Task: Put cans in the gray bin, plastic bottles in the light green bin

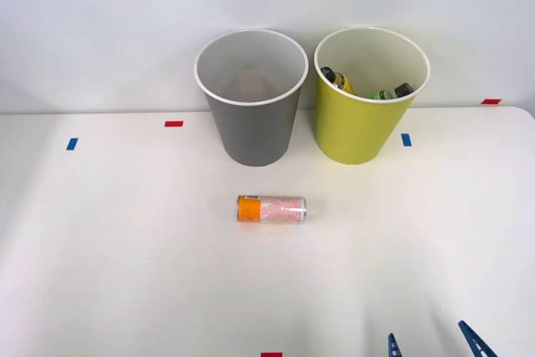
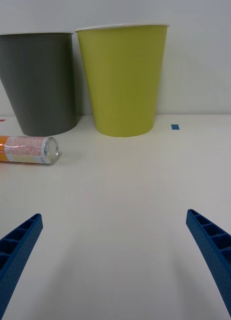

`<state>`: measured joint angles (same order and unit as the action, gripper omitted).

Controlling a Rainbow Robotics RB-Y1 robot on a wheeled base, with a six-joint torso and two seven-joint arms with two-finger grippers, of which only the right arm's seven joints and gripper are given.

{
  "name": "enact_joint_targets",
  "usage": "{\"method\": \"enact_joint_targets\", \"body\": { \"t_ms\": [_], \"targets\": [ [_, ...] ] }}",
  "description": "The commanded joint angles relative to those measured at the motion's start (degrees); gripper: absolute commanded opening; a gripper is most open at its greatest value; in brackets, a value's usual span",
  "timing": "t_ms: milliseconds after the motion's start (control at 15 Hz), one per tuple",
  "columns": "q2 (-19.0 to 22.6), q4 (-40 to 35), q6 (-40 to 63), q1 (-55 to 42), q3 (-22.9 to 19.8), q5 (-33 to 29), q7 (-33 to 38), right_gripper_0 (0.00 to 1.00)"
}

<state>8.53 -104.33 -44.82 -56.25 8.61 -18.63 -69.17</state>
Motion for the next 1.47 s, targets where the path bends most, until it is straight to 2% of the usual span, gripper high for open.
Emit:
{"method": "enact_joint_targets", "body": {
  "t_ms": [67,1467],
  "targets": [
    [0.0,0.0,0.0,0.0,0.0,0.0,0.0,1.0],
    [0.0,0.0,0.0,0.0,0.0,0.0,0.0,1.0]
  ]
}}
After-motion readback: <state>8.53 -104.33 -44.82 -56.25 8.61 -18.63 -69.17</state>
